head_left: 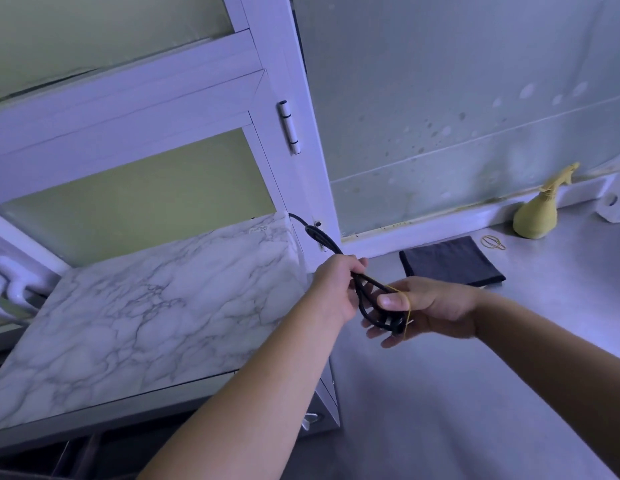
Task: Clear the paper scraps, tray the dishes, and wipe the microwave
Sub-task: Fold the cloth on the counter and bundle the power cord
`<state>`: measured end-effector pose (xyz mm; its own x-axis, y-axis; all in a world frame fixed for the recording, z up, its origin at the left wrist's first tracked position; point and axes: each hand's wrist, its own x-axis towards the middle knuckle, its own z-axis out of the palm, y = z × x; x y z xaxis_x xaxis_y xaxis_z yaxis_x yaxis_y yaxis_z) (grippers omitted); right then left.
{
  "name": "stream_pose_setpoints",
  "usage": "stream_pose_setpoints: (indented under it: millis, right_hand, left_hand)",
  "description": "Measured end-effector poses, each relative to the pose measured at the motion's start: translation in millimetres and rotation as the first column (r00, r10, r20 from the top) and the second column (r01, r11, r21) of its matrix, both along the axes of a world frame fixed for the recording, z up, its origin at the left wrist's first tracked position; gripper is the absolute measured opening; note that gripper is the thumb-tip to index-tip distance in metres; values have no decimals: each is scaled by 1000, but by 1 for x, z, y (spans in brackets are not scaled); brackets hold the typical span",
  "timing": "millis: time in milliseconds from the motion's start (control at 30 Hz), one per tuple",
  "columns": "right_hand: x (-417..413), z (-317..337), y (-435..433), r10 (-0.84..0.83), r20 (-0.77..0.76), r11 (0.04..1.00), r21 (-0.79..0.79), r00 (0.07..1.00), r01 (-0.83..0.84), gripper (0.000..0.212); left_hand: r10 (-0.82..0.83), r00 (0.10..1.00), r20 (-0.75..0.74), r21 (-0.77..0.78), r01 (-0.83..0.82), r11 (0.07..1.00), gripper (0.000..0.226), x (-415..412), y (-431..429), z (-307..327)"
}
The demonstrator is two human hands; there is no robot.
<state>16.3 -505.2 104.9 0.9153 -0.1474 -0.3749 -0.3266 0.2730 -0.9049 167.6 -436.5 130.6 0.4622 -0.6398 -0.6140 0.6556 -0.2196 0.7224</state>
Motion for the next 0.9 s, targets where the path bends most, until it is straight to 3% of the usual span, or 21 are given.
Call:
stream_pose_setpoints:
  millis: [200,300,400,500,567,600,667,733,767,833,900]
  right_hand:
    - [-7,-27,26,-264,68,939,248,962,240,104]
    - [2,-40,40,-407,69,864,354,911,359,77]
    - [12,-40,46,-486,55,823,366,872,435,47]
    - [15,-34,43,-541,18,779,386,841,493,36]
    - [15,-31,40,-561,-1,768,374,828,520,42]
    - [15,-30,39,-564,-1,769,363,826,526,42]
    - [13,-27,39,-546,3,788,342,838,512,37]
    - [10,-26,40,-496,15,824,321,868,466,35]
    - [9,-25,41,-483,19,834,316,876,453,35]
    - [10,-24,41,-516,10,813,319,857,486,28]
    - [10,-24,38,-576,-11,778,301,817,552,14]
  left_hand:
    - [148,985,-87,-68,-154,986,25,-9,-2,-3]
    - [176,978,-110,-68,-184,981,19,-13,0,-4]
    - [109,994,13,36,-109,993,12,-19,4,0]
    - [-3,967,256,225,-56,973,3,-34,13,11]
    - [-1,881,474,203,-108,973,29,-46,25,5]
    - [-27,796,605,172,-97,980,33,-55,35,-1]
    - [-209,542,814,224,39,974,21,-71,54,-15]
    - [-384,307,871,355,147,923,15,-78,64,-26]
    - [-411,250,877,376,177,910,14,-77,66,-30]
    - [-367,285,886,304,242,921,13,-72,66,-28]
    - [-311,445,839,205,271,940,12,-64,66,-18]
